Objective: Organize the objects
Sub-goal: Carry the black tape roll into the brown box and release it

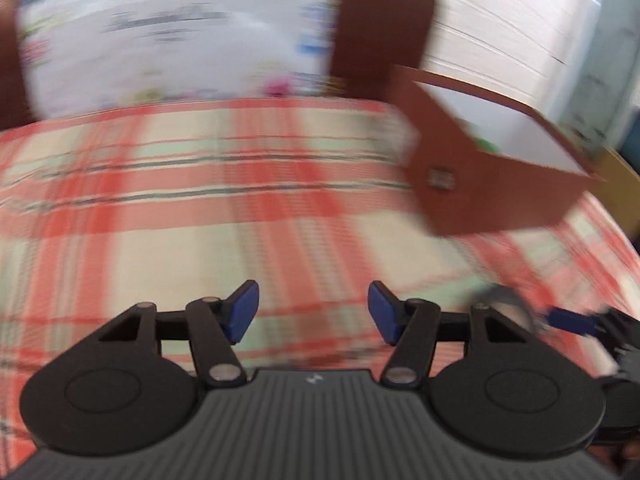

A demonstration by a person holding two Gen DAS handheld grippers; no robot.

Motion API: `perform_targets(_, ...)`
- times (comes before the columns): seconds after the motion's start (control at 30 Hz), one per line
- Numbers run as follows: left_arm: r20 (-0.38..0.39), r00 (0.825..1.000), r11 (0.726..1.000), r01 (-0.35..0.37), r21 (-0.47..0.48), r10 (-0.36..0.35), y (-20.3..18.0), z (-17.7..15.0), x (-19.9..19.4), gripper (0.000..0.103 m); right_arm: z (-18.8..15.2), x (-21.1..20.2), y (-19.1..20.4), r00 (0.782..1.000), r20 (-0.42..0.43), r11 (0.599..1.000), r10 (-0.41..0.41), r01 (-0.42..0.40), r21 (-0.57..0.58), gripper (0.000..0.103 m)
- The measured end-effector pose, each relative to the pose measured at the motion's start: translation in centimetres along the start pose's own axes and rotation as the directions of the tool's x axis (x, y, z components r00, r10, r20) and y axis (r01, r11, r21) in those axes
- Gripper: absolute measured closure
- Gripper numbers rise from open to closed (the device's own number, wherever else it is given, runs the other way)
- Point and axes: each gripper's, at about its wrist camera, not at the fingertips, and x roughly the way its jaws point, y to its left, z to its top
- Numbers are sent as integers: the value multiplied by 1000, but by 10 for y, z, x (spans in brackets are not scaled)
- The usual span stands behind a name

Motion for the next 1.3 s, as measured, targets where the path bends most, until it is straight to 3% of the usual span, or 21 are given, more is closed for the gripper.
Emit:
perform_targets(0.1, -62, 994, 993, 95, 65, -91, -46, 4, 9, 41, -3, -7, 4, 999, 42, 998, -10, 13, -62, 17)
perform_targets(0.23, -150, 986, 990, 87, 114, -69, -75, -1, 34, 42, -5, -7, -3, 998, 61, 998, 15, -11, -56, 20)
perform_targets(0.3, -194, 980, 989, 75, 127, -49, -80, -6, 46, 51, -5, -3, -7, 997, 54, 998, 47, -46, -34, 22)
perform_targets(0.4, -209, 977, 990, 73, 117, -48, -83, -13, 56, 52, -3, 7, -11, 994, 33, 995, 101, -100, -29, 26)
perform_targets(0.47, -206, 976, 987, 101, 125, -74, -89, -16, 57, 69, -2, 14, -11, 992, 25, 992, 125, -125, -21, 26)
perform_targets(0.57, -180, 983, 985, 75, 155, -46, -97, -4, 48, 73, 2, 16, -12, 990, 39, 991, 136, -136, -5, 27)
perform_targets(0.67, -75, 991, 981, 120, 154, -110, -105, 32, 19, 76, 12, 0, -19, 983, 146, 993, 111, -114, 17, 27)
perform_targets(0.8, 88, 984, 958, 127, 257, -154, -138, 90, 2, 75, 50, -25, -38, 929, 371, 1000, 1, 3, -11, 27)
perform_targets(0.87, 128, 977, 949, 125, 290, -168, -154, 117, 15, 75, 72, -24, -53, 904, 423, 998, -55, 65, -9, 27)
perform_targets(0.93, 137, 976, 950, 126, 286, -170, -165, 140, 40, 75, 94, -12, -76, 893, 439, 995, -96, 99, 16, 27)
perform_targets(1.13, 85, 985, 965, 130, 227, -153, -176, 172, 115, 75, 132, 49, -132, 926, 355, 991, -130, 131, 22, 27)
perform_targets(1.3, 55, 997, 974, 47, 224, -61, -179, 171, 148, 73, 137, 99, -153, 944, 280, 984, -175, 173, 29, 26)
